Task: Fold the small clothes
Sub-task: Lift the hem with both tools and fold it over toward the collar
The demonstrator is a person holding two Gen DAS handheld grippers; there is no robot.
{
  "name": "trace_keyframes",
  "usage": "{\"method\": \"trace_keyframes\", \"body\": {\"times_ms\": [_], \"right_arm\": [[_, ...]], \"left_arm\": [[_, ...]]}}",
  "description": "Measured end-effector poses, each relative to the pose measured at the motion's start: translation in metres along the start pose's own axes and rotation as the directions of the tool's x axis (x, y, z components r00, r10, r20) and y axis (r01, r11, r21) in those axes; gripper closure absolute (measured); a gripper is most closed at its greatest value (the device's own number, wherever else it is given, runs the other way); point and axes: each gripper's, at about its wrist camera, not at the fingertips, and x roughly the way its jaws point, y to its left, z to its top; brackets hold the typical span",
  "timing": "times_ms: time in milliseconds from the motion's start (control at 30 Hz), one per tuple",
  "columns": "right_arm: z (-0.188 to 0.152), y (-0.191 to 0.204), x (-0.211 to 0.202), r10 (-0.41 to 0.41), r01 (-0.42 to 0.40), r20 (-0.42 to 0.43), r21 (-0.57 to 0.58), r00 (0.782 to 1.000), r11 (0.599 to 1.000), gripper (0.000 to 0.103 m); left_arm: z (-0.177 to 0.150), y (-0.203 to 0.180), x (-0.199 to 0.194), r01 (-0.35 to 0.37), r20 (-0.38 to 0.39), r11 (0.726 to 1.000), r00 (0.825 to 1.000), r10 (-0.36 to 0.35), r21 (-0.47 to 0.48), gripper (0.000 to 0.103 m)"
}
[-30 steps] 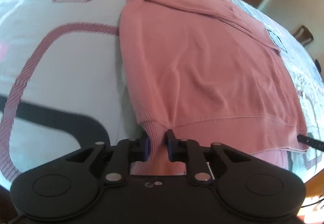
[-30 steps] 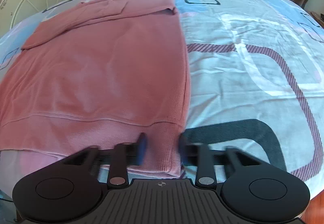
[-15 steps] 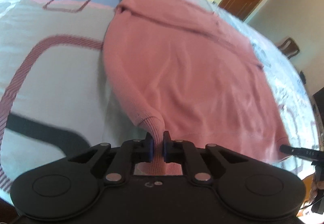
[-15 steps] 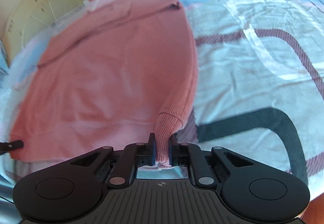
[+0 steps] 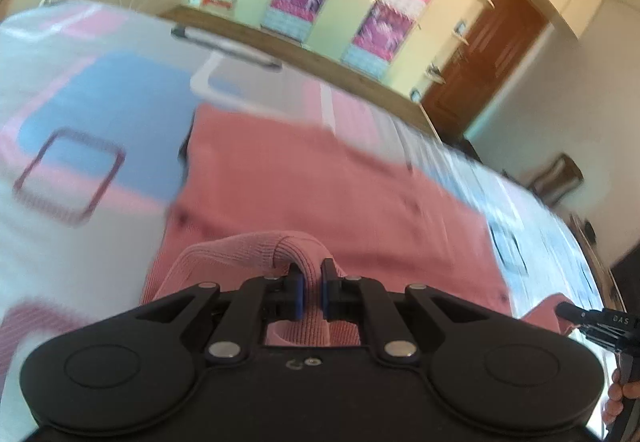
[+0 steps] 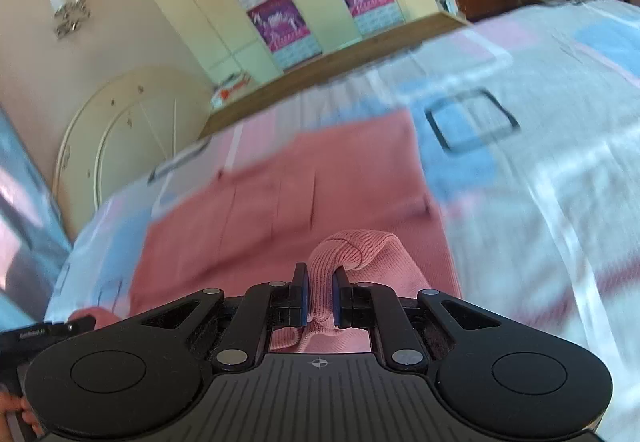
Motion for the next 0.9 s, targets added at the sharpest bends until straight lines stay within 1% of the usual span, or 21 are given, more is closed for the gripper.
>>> {"method": "trace_keyframes", "body": {"times_ms": [100, 167, 233, 300, 367, 400, 433, 467, 500, 533, 567, 600, 633, 667, 767, 900], "right_arm": [[0.038, -0.004, 0.039, -0.005, 0.005, 0.017, 0.001, 1.000, 1.000, 0.092], [0.062, -0.009, 0.069, -0.016, 0.016, 0.005, 0.011, 1.000, 1.000, 0.092], [0.080, -0.017, 0.101, -0.032, 0.032, -0.011, 0.027, 0.999, 0.999, 0.092], [0.094, -0.024, 0.130, -0.035, 0.036, -0.035, 0.049, 0.999, 0.998, 0.092], [0.101, -0.032, 0.156, -0.034, 0.038, -0.070, 0.057, 0.997, 0.998, 0.092], [0.104, -0.036, 0.167, -0.040, 0.045, -0.078, 0.057, 0.996, 0.997, 0.092], [0.107, -0.040, 0.175, -0.049, 0.054, -0.084, 0.059, 0.995, 0.997, 0.091], [0.109, -0.043, 0.181, -0.051, 0.057, -0.092, 0.065, 0.994, 0.996, 0.085], [0.113, -0.047, 0.185, -0.049, 0.057, -0.100, 0.075, 0.994, 0.996, 0.072], [0.114, -0.049, 0.185, -0.048, 0.055, -0.093, 0.073, 0.995, 0.996, 0.065], [0.116, -0.051, 0.183, -0.045, 0.050, -0.076, 0.060, 0.996, 0.997, 0.051], [0.119, -0.052, 0.180, -0.042, 0.045, -0.058, 0.043, 0.997, 0.998, 0.043], [0.122, -0.053, 0.177, -0.036, 0.037, -0.040, 0.025, 0.999, 0.999, 0.042], [0.124, -0.054, 0.175, -0.028, 0.029, -0.033, 0.011, 0.999, 1.000, 0.042], [0.128, -0.059, 0.176, 0.013, -0.015, -0.049, -0.039, 0.999, 0.999, 0.042], [0.124, -0.052, 0.194, 0.006, -0.021, -0.097, -0.150, 0.995, 0.988, 0.038]], "left_arm": [[0.036, -0.002, 0.036, -0.038, 0.036, 0.999, 0.999, 0.038, -0.010, 0.096], [0.056, 0.001, 0.064, -0.070, 0.043, 0.997, 0.996, 0.072, -0.033, 0.096], [0.069, 0.004, 0.088, -0.100, 0.041, 0.994, 0.994, 0.101, -0.036, 0.096], [0.078, 0.005, 0.118, -0.142, 0.012, 0.990, 0.990, 0.142, -0.018, 0.096], [0.081, 0.007, 0.145, -0.184, -0.020, 0.983, 0.983, 0.184, 0.004, 0.095], [0.081, 0.008, 0.154, -0.203, -0.030, 0.979, 0.979, 0.204, 0.009, 0.091], [0.081, 0.010, 0.163, -0.225, -0.040, 0.974, 0.973, 0.225, 0.014, 0.081], [0.081, 0.013, 0.167, -0.233, -0.045, 0.972, 0.971, 0.233, 0.017, 0.078], [0.083, 0.016, 0.168, -0.231, -0.039, 0.973, 0.972, 0.232, 0.017, 0.070], [0.084, 0.019, 0.165, -0.224, -0.034, 0.975, 0.974, 0.224, 0.011, 0.056], [0.085, 0.021, 0.161, -0.214, -0.026, 0.977, 0.976, 0.214, 0.003, 0.044], [0.086, 0.023, 0.153, -0.211, -0.006, 0.977, 0.977, 0.211, 0.004, 0.027], [0.086, 0.024, 0.146, -0.209, 0.020, 0.978, 0.978, 0.209, 0.014, 0.023], [0.087, 0.024, 0.138, -0.203, 0.038, 0.979, 0.979, 0.202, 0.032, 0.023], [0.089, 0.028, 0.133, -0.171, 0.015, 0.982, 0.985, 0.170, 0.079, 0.023], [0.096, 0.027, 0.156, -0.165, -0.030, 0.975, 0.985, 0.172, 0.150, 0.023]]}}
